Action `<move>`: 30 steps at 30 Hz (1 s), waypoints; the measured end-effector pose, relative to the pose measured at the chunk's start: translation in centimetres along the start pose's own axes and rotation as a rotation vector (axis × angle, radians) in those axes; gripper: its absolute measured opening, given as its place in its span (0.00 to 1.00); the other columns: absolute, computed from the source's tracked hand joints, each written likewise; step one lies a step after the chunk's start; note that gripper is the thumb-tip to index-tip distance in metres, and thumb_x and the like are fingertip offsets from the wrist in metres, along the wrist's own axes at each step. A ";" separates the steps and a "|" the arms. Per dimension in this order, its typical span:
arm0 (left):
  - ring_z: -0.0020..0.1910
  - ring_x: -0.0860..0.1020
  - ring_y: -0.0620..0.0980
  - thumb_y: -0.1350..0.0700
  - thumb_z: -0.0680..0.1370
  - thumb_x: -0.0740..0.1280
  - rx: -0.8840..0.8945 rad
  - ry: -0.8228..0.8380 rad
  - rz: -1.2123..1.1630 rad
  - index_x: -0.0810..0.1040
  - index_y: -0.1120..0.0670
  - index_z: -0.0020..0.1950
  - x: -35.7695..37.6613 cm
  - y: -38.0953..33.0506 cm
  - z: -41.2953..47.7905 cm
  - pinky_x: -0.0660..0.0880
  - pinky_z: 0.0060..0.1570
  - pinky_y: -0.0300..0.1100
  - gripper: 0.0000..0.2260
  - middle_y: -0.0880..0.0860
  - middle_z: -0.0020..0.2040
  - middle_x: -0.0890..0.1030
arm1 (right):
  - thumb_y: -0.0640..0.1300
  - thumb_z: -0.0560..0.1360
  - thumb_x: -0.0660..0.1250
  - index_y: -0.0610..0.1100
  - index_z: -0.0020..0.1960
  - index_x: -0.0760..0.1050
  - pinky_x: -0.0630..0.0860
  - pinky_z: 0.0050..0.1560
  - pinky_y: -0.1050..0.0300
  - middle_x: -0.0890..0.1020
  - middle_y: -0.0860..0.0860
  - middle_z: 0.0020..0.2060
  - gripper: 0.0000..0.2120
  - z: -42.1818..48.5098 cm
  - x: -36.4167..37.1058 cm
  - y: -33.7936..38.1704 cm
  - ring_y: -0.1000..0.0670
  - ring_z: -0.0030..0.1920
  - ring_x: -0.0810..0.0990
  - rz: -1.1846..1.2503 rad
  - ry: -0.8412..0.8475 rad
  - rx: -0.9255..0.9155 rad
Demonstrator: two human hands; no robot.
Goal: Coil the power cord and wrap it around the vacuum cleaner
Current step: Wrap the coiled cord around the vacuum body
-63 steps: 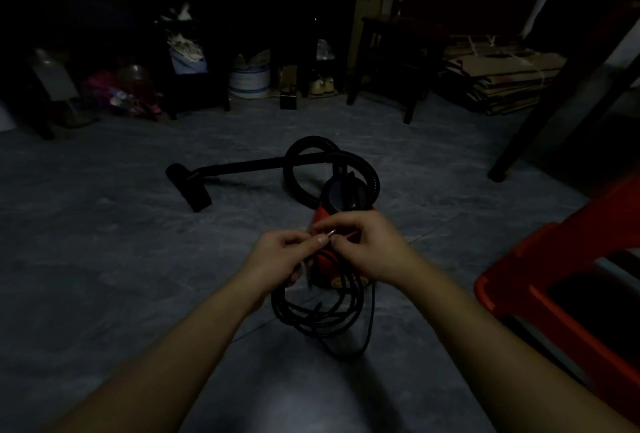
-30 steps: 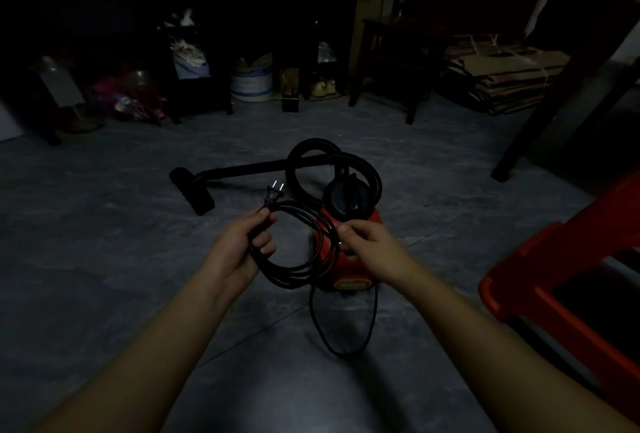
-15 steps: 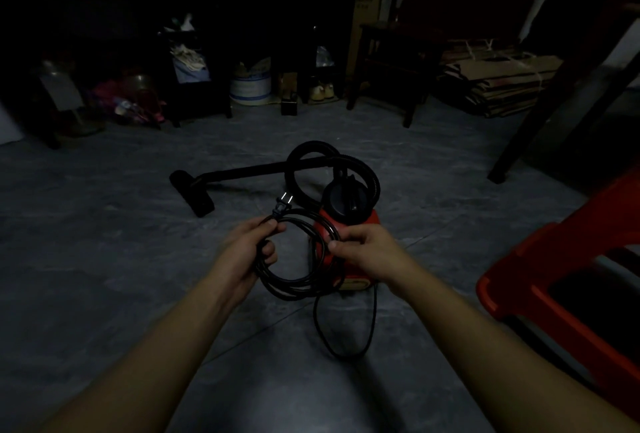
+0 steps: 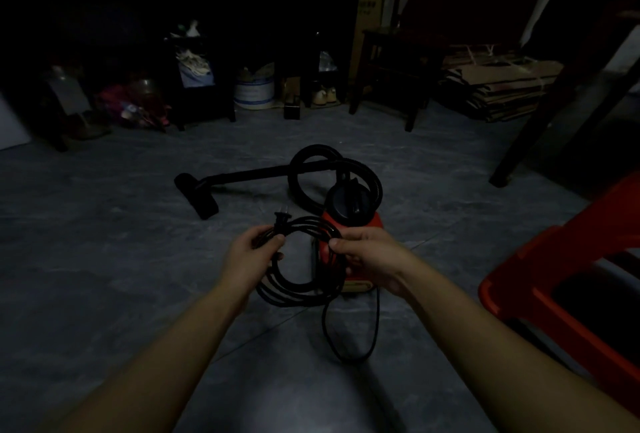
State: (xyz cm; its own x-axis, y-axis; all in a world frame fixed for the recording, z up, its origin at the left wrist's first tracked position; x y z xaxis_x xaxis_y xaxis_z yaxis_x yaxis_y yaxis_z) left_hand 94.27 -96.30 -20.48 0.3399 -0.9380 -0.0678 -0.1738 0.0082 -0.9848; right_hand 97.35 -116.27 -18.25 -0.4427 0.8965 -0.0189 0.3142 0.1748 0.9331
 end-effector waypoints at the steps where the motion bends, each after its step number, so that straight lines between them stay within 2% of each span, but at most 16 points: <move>1: 0.53 0.80 0.48 0.54 0.77 0.71 0.026 -0.021 0.068 0.77 0.53 0.64 -0.2 0.0 0.1 0.77 0.55 0.45 0.16 0.51 0.58 0.81 | 0.40 0.78 0.68 0.37 0.56 0.82 0.73 0.36 0.60 0.86 0.52 0.38 0.10 0.0 -0.2 0.0 0.57 0.36 0.82 -0.001 -0.021 -0.004; 3: 0.61 0.73 0.46 0.50 0.75 0.74 0.119 -0.097 0.250 0.70 0.54 0.72 -0.8 -0.7 0.0 0.72 0.61 0.43 0.28 0.47 0.63 0.73 | 0.39 0.78 0.69 0.37 0.54 0.83 0.73 0.34 0.61 0.85 0.51 0.37 0.08 0.1 -1.0 0.0 0.56 0.36 0.82 0.017 -0.088 -0.009; 4: 0.62 0.71 0.45 0.48 0.74 0.74 0.205 -0.132 0.350 0.69 0.53 0.73 -0.9 -1.7 -0.4 0.72 0.61 0.43 0.30 0.47 0.64 0.71 | 0.39 0.77 0.69 0.37 0.52 0.83 0.73 0.34 0.61 0.85 0.50 0.37 0.07 0.1 -1.5 0.1 0.55 0.35 0.81 0.024 -0.127 -0.015; 6: 0.60 0.74 0.45 0.46 0.74 0.74 0.402 -0.126 0.481 0.74 0.51 0.66 0.1 -4.0 -1.4 0.75 0.56 0.41 0.23 0.47 0.61 0.75 | 0.39 0.77 0.70 0.39 0.47 0.84 0.74 0.33 0.61 0.84 0.50 0.35 0.05 0.1 -2.4 0.0 0.55 0.33 0.80 0.035 -0.207 -0.026; 9: 0.48 0.79 0.38 0.48 0.73 0.74 0.462 0.136 0.554 0.79 0.46 0.52 4.5 -5.0 -3.6 0.74 0.47 0.33 0.10 0.42 0.47 0.81 | 0.39 0.76 0.71 0.39 0.49 0.83 0.74 0.32 0.61 0.84 0.48 0.37 0.04 0.2 -3.4 -0.2 0.53 0.34 0.80 0.090 -0.290 -0.030; 11: 0.45 0.80 0.37 0.42 0.71 0.73 0.513 0.271 0.641 0.78 0.43 0.51 7.0 -4.3 -4.8 0.78 0.46 0.37 0.12 0.41 0.44 0.82 | 0.39 0.76 0.71 0.39 0.51 0.83 0.75 0.36 0.60 0.85 0.46 0.41 0.05 0.3 -3.5 -0.3 0.51 0.38 0.82 0.128 -0.313 -0.019; 14: 0.45 0.81 0.40 0.35 0.69 0.70 0.574 0.252 0.722 0.78 0.43 0.56 7.9 -3.8 -5.1 0.80 0.45 0.44 0.20 0.43 0.47 0.83 | 0.40 0.75 0.72 0.42 0.45 0.82 0.76 0.37 0.58 0.85 0.46 0.40 0.01 0.3 -3.1 -1.0 0.50 0.38 0.83 0.192 -0.320 0.030; 16: 0.45 0.82 0.42 0.39 0.70 0.72 0.606 0.210 0.724 0.79 0.45 0.59 7.7 -4.4 -5.1 0.80 0.45 0.42 0.20 0.45 0.48 0.85 | 0.39 0.76 0.71 0.42 0.42 0.80 0.76 0.33 0.61 0.84 0.46 0.38 0.04 0.3 -2.7 -1.6 0.51 0.35 0.82 0.269 -0.320 0.071; 18: 0.45 0.82 0.42 0.44 0.73 0.73 0.652 0.179 0.738 0.80 0.46 0.60 7.7 -4.9 -5.3 0.80 0.45 0.41 0.17 0.46 0.48 0.85 | 0.37 0.76 0.70 0.41 0.44 0.78 0.77 0.31 0.62 0.83 0.45 0.41 0.03 0.3 -2.1 -2.1 0.51 0.38 0.82 0.397 -0.309 0.104; 20: 0.44 0.82 0.42 0.48 0.75 0.71 0.660 0.173 0.729 0.80 0.46 0.58 7.6 -5.1 -5.3 0.80 0.43 0.43 0.12 0.45 0.47 0.85 | 0.37 0.76 0.70 0.40 0.47 0.79 0.79 0.31 0.62 0.84 0.44 0.44 0.01 0.3 -1.8 -2.3 0.51 0.39 0.84 0.489 -0.301 0.117; 23: 0.43 0.82 0.39 0.52 0.77 0.70 0.575 0.248 0.627 0.81 0.46 0.58 7.6 -4.7 -4.3 0.80 0.43 0.40 0.09 0.44 0.45 0.85 | 0.38 0.76 0.71 0.38 0.48 0.79 0.81 0.35 0.62 0.84 0.44 0.43 0.03 0.2 -1.8 -1.8 0.53 0.38 0.85 0.494 -0.280 0.101; 25: 0.41 0.83 0.40 0.57 0.78 0.69 0.444 0.279 0.444 0.82 0.50 0.56 6.7 -4.4 -3.3 0.80 0.43 0.38 0.08 0.45 0.42 0.85 | 0.38 0.77 0.70 0.37 0.50 0.80 0.82 0.38 0.62 0.84 0.43 0.43 0.04 0.1 -2.0 -1.0 0.52 0.40 0.83 0.420 -0.238 0.055; 26: 0.41 0.83 0.42 0.60 0.79 0.68 0.368 0.288 0.334 0.83 0.51 0.55 6.1 -4.0 -2.8 0.80 0.44 0.38 0.08 0.47 0.41 0.85 | 0.39 0.77 0.70 0.38 0.51 0.80 0.82 0.39 0.63 0.84 0.44 0.42 0.05 0.0 -2.3 -0.6 0.52 0.39 0.83 0.308 -0.241 0.017; 28: 0.42 0.84 0.49 0.62 0.80 0.66 0.260 0.280 0.196 0.82 0.50 0.52 4.8 -3.4 -2.1 0.81 0.44 0.42 0.09 0.53 0.41 0.85 | 0.40 0.77 0.70 0.39 0.49 0.81 0.78 0.37 0.67 0.83 0.48 0.38 0.04 -0.2 -3.6 0.3 0.53 0.39 0.81 -0.078 -0.315 -0.089; 30: 0.42 0.84 0.53 0.62 0.81 0.64 0.173 0.256 0.112 0.81 0.50 0.51 3.6 -2.9 -1.6 0.81 0.40 0.40 0.09 0.54 0.40 0.84 | 0.38 0.76 0.70 0.42 0.44 0.81 0.74 0.36 0.67 0.81 0.51 0.35 0.03 0.0 -3.8 0.4 0.53 0.38 0.79 -0.394 -0.335 -0.158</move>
State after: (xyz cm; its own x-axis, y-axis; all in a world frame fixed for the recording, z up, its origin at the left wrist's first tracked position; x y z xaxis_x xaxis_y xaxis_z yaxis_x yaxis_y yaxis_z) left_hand 94.47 -100.24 -17.63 0.0801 -0.9845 -0.1562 -0.0301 0.1542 -0.9876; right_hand 99.16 -119.61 -17.79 -0.2016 0.8607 -0.4675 0.0367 0.4836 0.8745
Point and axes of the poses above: each hand's wrist, its own z-axis towards the middle knuckle, its own x-axis out of the palm, y = z × x, the point moved 10 cm from there along z, towards the middle knuckle
